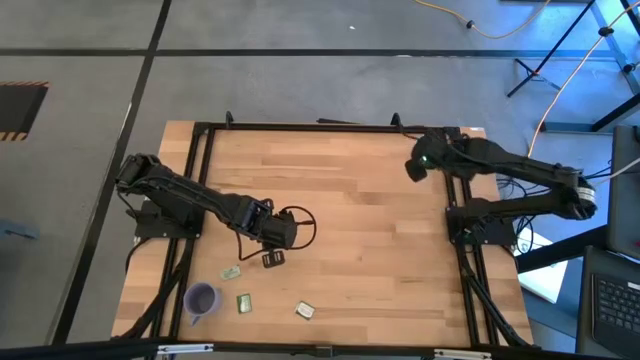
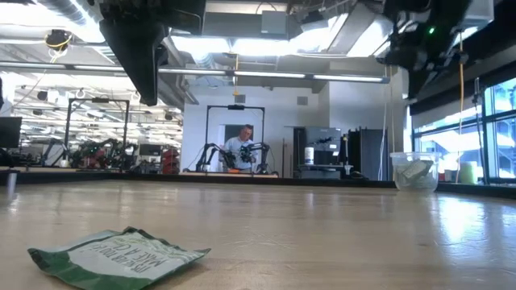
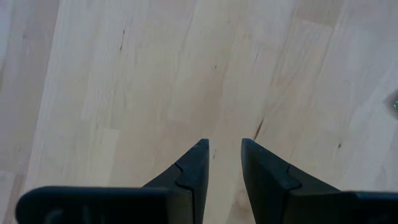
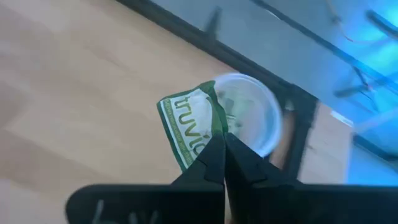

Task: Pick and place Stevia / Truvia into bins
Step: Put the right green stevia packet into the transparent container

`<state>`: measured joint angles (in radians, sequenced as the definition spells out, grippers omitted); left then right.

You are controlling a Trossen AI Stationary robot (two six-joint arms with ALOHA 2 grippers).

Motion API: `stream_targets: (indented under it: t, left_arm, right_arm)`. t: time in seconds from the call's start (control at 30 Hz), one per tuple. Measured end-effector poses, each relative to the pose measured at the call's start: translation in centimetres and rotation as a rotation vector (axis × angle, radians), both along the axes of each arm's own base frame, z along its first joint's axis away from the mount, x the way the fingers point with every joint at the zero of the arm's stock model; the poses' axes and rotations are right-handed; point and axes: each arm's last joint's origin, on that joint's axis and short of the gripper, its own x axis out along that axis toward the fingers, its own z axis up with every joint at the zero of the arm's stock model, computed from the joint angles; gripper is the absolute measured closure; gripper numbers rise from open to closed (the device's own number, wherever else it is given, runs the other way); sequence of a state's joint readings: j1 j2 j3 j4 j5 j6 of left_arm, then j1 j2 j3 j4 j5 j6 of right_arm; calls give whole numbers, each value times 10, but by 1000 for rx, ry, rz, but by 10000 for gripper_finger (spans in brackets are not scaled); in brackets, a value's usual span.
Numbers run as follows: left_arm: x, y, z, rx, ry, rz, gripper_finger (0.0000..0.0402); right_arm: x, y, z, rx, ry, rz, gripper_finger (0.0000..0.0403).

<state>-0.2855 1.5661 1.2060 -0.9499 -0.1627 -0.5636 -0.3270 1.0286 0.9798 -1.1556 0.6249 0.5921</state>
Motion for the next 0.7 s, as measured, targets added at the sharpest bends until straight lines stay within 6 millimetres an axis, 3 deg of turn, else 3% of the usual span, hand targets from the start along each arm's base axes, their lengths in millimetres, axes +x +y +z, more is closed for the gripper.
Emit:
stream_targets:
  t: [0.4, 0.7]
  left_arm:
    - [0, 0, 0, 0, 0, 0, 313]
    - [0, 0, 0, 0, 0, -1, 313]
  right_arm:
    - [6, -66, -38, 140, 261, -172, 403]
    - [20, -96, -68, 190, 351, -154, 403]
